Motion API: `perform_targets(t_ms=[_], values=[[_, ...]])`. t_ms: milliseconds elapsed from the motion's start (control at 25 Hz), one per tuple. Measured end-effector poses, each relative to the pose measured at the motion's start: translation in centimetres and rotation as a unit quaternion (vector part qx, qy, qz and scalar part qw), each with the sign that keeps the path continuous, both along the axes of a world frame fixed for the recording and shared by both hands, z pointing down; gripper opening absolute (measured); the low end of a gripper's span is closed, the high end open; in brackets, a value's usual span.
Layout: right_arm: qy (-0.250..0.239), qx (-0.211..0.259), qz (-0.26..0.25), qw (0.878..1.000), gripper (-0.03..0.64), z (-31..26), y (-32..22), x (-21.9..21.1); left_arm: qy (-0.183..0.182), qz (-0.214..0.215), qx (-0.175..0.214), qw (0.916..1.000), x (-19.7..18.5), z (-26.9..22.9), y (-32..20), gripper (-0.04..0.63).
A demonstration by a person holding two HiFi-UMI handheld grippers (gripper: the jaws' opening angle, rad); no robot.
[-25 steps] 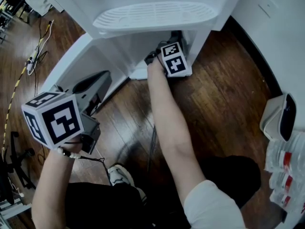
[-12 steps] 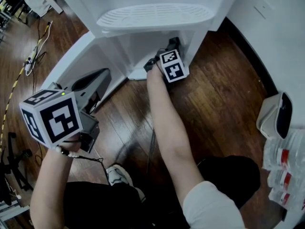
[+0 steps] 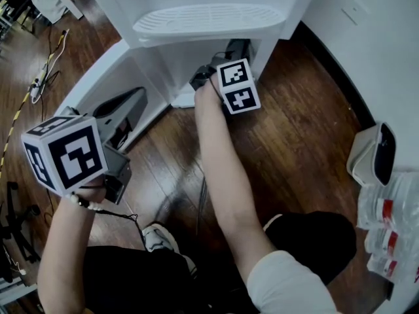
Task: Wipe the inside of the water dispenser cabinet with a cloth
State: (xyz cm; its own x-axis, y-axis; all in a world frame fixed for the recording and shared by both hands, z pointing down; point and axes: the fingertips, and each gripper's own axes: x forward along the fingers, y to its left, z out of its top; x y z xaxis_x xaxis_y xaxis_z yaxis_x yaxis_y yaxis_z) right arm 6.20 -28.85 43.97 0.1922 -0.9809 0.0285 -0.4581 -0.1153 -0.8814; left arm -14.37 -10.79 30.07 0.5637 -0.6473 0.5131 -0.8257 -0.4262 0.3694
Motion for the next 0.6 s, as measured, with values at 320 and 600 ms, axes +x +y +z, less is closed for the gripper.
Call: perform_targets(t_ms=[320, 600], values=[[-0.012, 0.054, 0.000, 0.998, 0.046, -4.9, 1.2, 0.6, -0.002, -0.005, -0.003, 1.0000, 0.2, 0.2, -0.2, -0.003], [-0.035, 0.006, 0.005, 0.999, 0.046, -1.0, 1.5, 0.7, -0.007, -0.006, -0.007, 0.9999, 0.4, 0.6, -0.3, -0.003]])
